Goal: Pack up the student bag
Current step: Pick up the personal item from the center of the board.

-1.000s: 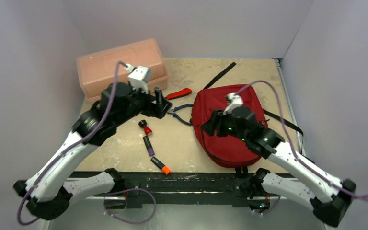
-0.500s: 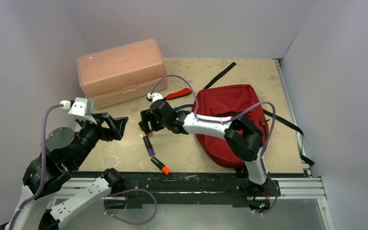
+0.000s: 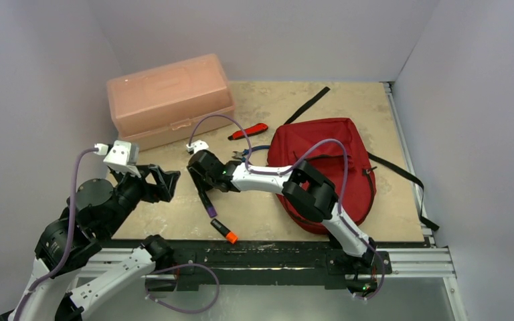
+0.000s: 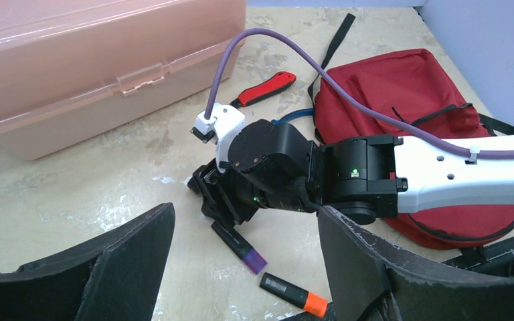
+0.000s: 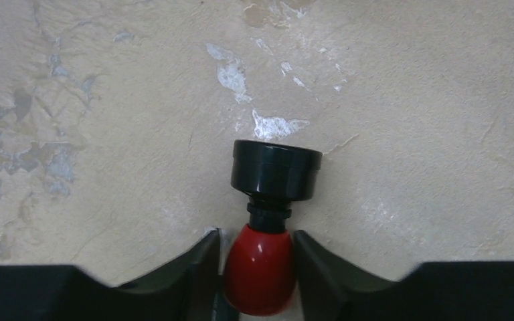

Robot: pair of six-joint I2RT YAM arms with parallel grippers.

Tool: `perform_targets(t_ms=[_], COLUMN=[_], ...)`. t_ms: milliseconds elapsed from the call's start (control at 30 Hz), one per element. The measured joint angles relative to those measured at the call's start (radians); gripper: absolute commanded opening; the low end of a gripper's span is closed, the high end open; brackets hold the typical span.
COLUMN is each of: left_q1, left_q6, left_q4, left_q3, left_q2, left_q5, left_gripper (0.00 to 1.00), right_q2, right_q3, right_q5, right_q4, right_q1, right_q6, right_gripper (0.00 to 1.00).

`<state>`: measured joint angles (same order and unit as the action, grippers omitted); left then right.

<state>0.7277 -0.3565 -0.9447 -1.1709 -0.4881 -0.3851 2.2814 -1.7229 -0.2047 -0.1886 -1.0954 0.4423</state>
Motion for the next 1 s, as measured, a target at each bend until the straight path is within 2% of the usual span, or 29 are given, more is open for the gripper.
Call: perform_targets(t_ms=[167,233,400,467,533,600,700,800,933,1000], left_q1=[0.0,0.0,0.0,0.0,0.0,0.0,0.005,0.056,0.168,0.204], left_q6=[0.0,0.0,-0.004,-0.016,-0.027,-0.036,-0.042,-0.021,0.014,0.013], left_q4=[0.0,0.002,0.044,0.085,0.131,0.183,0.282,0.343,0.365,0.374], left_q3=[0.005,0.008,0.028,0.042,0.052,0.054,0.035,-0.037,-0.165,-0.22], left_q2=[0.0,-0.002,-0.049,-0.097,-0.162,-0.248,-0.453,-0.694,-0.964,-1.046], left_q5=[0.003,0.006,0.034,0.062,0.105,0.164,0.304,0.375,0.394,0.412], left_gripper=[0.78,0.78,0.79,0.78,0.71,0.7,0.7,0.71,0.71,0.71], right_q2=[0.001,-0.024,-0.258,-0.451,-0.634,-0.827,-1.158,-1.382,-1.561,-1.605], right_q3=[-0.012,0.01,0.196,0.323,0.424,0.539,0.736,0.845,0.943,0.967], right_q5=[-0.029,-0.036,-0.039,-0.031,-0.016,-0.011,-0.043,-0.048,-0.051,-0.058], right_q4=[-0.032,-0.036,-0.04,-0.037,-0.029,-0.02,-0.087,-0.211,-0.376,-0.454], right_q1=[-0.01,-0.009,0.025,0.065,0.122,0.185,0.278,0.318,0.396,0.424], right_q6=[0.001,0.003,0.023,0.043,0.067,0.09,0.128,0.174,0.248,0.294], right_gripper=[0.07,0.0,0.0,0.0,0.0,0.0,0.0,0.0,0.0,0.0])
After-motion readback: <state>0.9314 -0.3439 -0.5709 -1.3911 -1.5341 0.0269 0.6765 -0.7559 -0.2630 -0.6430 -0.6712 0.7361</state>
